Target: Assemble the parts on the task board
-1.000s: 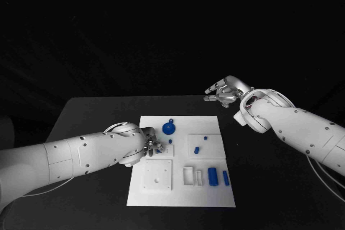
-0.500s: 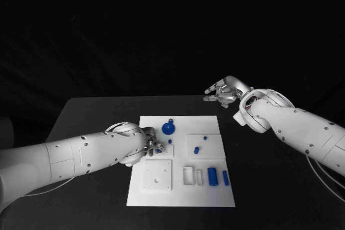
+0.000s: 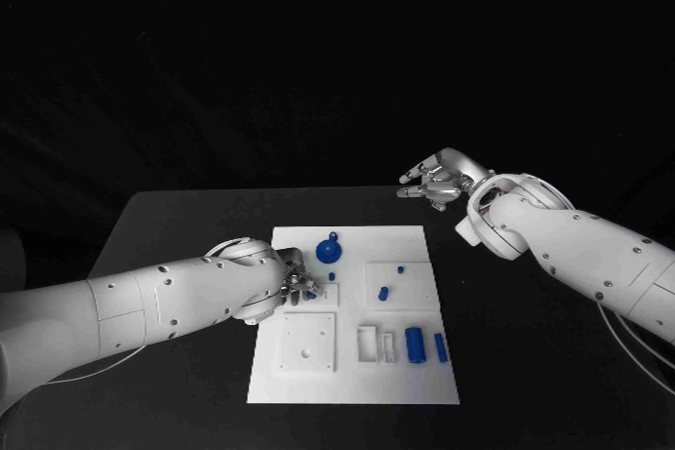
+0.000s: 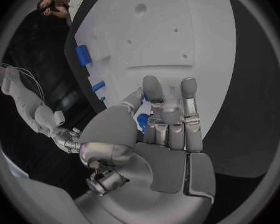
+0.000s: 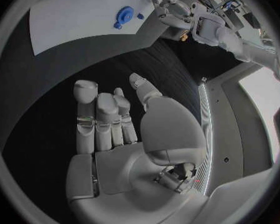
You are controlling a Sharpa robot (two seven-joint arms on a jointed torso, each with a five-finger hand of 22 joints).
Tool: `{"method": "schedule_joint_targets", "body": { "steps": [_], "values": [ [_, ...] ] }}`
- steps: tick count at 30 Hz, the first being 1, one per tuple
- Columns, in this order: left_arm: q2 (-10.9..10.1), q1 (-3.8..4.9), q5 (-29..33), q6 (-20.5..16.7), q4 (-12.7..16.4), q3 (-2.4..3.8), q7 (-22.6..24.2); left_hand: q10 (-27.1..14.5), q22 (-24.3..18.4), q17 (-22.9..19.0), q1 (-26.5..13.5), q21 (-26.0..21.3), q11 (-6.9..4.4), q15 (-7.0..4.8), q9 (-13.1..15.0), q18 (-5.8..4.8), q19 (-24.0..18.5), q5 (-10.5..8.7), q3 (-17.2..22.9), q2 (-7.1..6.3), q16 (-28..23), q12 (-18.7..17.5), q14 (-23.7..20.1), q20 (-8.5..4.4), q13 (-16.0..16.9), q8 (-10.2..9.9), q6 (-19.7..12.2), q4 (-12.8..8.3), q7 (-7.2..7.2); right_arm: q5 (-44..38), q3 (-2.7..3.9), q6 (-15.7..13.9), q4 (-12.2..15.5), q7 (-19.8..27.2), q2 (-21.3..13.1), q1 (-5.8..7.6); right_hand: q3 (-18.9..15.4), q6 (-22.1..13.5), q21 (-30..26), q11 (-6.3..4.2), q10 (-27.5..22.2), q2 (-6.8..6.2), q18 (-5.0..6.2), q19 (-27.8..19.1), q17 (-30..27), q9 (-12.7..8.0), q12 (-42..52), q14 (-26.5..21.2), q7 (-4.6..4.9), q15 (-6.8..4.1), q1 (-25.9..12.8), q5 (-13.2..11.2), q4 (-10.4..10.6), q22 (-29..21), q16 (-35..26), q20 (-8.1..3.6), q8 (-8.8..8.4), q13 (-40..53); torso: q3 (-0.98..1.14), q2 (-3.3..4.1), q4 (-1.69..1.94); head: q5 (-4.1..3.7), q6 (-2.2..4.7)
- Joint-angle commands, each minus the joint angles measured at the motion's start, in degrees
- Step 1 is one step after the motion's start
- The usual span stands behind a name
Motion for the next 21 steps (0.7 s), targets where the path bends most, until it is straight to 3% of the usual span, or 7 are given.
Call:
{"method": "schedule_joint_targets", "body": {
  "steps": [1, 6, 14, 21],
  "values": [
    [0.3, -0.33, 0.2, 1.8, 0.1, -0.19, 0.6, 1.3, 1.1, 0.1, 0.0, 0.0, -1.50, -0.37, -0.1, -0.84, 0.0, -0.18, -0.4, -0.56, 0.3, 0.3, 0.1, 0.05, -0.1, -0.3, 13.9, 0.1, -7.79, 0.2, 0.03, 0.7, 0.0, 0.5, 0.0, -0.03, -0.1, 0.2, -0.5, -0.23, -0.3, 0.17, 0.68, 2.4, -0.2, -0.1, -0.2, -0.1, -0.06, -0.15, -0.6, 0.1, 0.3, 3.8, -0.4, 0.16, 0.21, -0.1, -0.03, 0.00, 0.07, -0.10, -0.05],
    [0.3, -0.33, 0.2, 1.9, 0.1, -0.19, 0.6, 1.3, 1.1, 0.0, -0.1, 0.0, -1.52, -0.38, -0.1, -0.85, 0.0, -1.10, -2.2, -2.15, 0.3, 0.4, 0.0, 0.05, -0.2, -0.3, 13.9, 1.2, -7.86, 0.2, 0.03, 0.7, -0.1, 0.6, 0.1, -0.06, -0.1, 0.2, -0.5, -0.23, -0.3, 0.17, 0.68, 2.4, -0.2, -0.1, -0.2, -0.1, -0.06, -0.15, -0.6, 0.1, 0.3, 3.8, -0.4, 0.16, 0.21, -0.1, -0.05, 0.01, 0.06, -0.10, -0.02],
    [0.4, -0.33, 0.2, 1.3, -0.1, -0.19, 0.4, 1.3, 1.1, -0.3, -0.9, -0.1, -1.57, -0.44, -0.1, -0.87, 0.1, -4.75, -4.8, -4.76, 0.2, 0.4, 0.0, 0.00, -0.4, -0.2, 14.0, 4.2, -7.94, 0.2, 0.03, 0.7, -0.1, 0.6, 0.1, -0.10, -0.1, 0.2, -0.5, -0.23, -0.3, 0.17, 0.68, 2.4, -0.2, -0.1, -0.2, -0.1, -0.06, -0.15, -0.6, 0.1, 0.3, 3.8, -0.4, 0.16, 0.21, -0.1, -0.05, 0.00, 0.03, -0.11, -0.03],
    [0.4, -0.33, 0.2, 0.8, -0.3, -0.19, 0.3, 1.3, 1.1, -0.8, -1.0, -0.1, -1.59, -0.59, 0.0, -0.87, 0.1, -5.44, -3.0, -9.47, 0.0, 0.3, -0.2, -0.17, -0.9, -0.3, 14.1, 9.3, -7.92, 0.2, 0.03, 0.6, -0.1, 0.6, 0.1, -0.12, -0.1, 0.0, -0.5, -0.21, -0.3, 0.19, 0.68, 2.5, -0.2, -0.1, -0.3, 0.0, -0.03, -0.15, -0.5, 0.1, 0.3, 3.8, -0.4, 0.16, 0.21, -0.2, -0.02, -0.02, 0.02, -0.15, -0.04]
  ]
}}
